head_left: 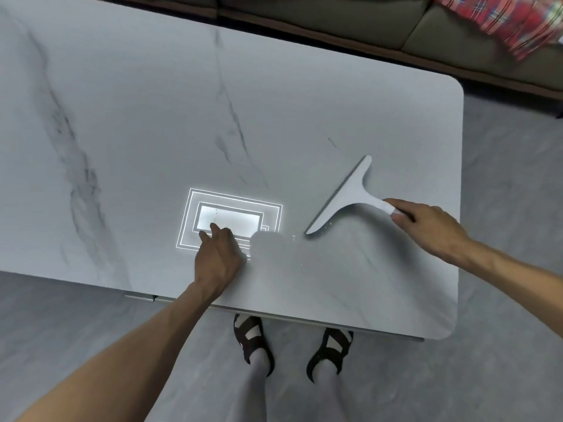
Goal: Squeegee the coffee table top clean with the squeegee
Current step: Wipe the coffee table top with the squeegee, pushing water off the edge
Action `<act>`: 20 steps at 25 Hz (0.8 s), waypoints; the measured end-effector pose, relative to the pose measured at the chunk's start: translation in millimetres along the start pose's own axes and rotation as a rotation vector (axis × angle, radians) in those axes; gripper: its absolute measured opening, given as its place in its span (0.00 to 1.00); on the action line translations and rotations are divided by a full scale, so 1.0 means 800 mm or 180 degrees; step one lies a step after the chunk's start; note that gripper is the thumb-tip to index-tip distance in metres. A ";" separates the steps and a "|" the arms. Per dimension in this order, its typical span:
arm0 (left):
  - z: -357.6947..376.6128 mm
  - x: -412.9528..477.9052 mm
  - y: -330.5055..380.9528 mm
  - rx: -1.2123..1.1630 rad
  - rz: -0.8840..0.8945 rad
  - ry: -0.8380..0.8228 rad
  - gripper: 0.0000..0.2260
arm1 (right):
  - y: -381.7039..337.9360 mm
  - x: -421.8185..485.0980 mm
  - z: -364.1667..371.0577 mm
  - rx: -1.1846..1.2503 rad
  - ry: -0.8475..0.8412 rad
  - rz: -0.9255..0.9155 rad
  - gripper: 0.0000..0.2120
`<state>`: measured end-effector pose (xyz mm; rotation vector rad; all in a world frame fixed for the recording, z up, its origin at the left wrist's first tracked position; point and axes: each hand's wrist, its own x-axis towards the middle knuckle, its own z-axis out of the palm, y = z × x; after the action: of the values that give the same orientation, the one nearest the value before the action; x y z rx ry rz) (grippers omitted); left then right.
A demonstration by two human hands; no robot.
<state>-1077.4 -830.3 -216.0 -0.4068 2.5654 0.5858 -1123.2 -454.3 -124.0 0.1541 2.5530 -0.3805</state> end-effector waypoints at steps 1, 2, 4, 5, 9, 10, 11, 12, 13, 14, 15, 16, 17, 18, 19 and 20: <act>-0.006 -0.004 -0.010 -0.0208 -0.0064 0.0231 0.10 | -0.023 0.002 0.006 0.0030 -0.0021 -0.0199 0.15; -0.013 -0.008 -0.022 -0.0375 -0.0180 0.0390 0.10 | -0.050 0.007 0.015 -0.0011 -0.0083 -0.0427 0.16; -0.028 -0.015 -0.051 -0.0687 -0.0479 0.0595 0.11 | -0.114 0.018 0.047 -0.0213 -0.0319 -0.0987 0.17; -0.036 -0.017 -0.066 -0.0807 -0.0656 0.0685 0.12 | -0.151 0.023 0.068 -0.0282 -0.0479 -0.1284 0.17; -0.059 -0.020 -0.115 -0.0816 -0.1131 0.0725 0.21 | -0.280 0.029 0.159 -0.0341 -0.0930 -0.2068 0.18; -0.062 -0.021 -0.123 -0.0796 -0.1163 0.0664 0.23 | -0.299 0.030 0.175 -0.0352 -0.0948 -0.2154 0.18; -0.062 -0.022 -0.127 -0.0791 -0.1170 0.0610 0.25 | -0.312 0.032 0.186 -0.0361 -0.0944 -0.2187 0.18; -0.061 -0.021 -0.132 -0.0752 -0.1138 0.0592 0.24 | -0.320 0.036 0.193 -0.0368 -0.0913 -0.2191 0.18; -0.059 -0.020 -0.132 -0.0695 -0.1085 0.0577 0.22 | -0.321 0.041 0.195 -0.0377 -0.0864 -0.2169 0.18; -0.056 -0.019 -0.132 -0.0590 -0.0983 0.0549 0.20 | -0.315 0.046 0.193 -0.0383 -0.0816 -0.2124 0.18; -0.053 -0.018 -0.128 -0.0470 -0.0839 0.0492 0.20 | -0.303 0.051 0.188 -0.0380 -0.0769 -0.2037 0.17; -0.049 -0.015 -0.123 -0.0345 -0.0652 0.0440 0.19 | -0.287 0.055 0.180 -0.0364 -0.0713 -0.1916 0.17; -0.046 -0.014 -0.116 -0.0275 -0.0502 0.0402 0.18 | -0.269 0.061 0.169 -0.0334 -0.0649 -0.1780 0.17; -0.042 -0.012 -0.107 -0.0227 -0.0359 0.0380 0.17 | -0.247 0.065 0.159 -0.0303 -0.0585 -0.1646 0.17; -0.038 -0.011 -0.097 -0.0214 -0.0228 0.0384 0.17 | -0.225 0.068 0.148 -0.0280 -0.0531 -0.1533 0.17; -0.032 -0.011 -0.086 -0.0188 -0.0085 0.0406 0.17 | -0.201 0.068 0.137 -0.0262 -0.0500 -0.1438 0.17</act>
<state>-1053.9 -900.0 -213.9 -0.5131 2.6641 0.6464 -1143.7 -638.4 -203.6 -0.4723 2.4262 -0.4344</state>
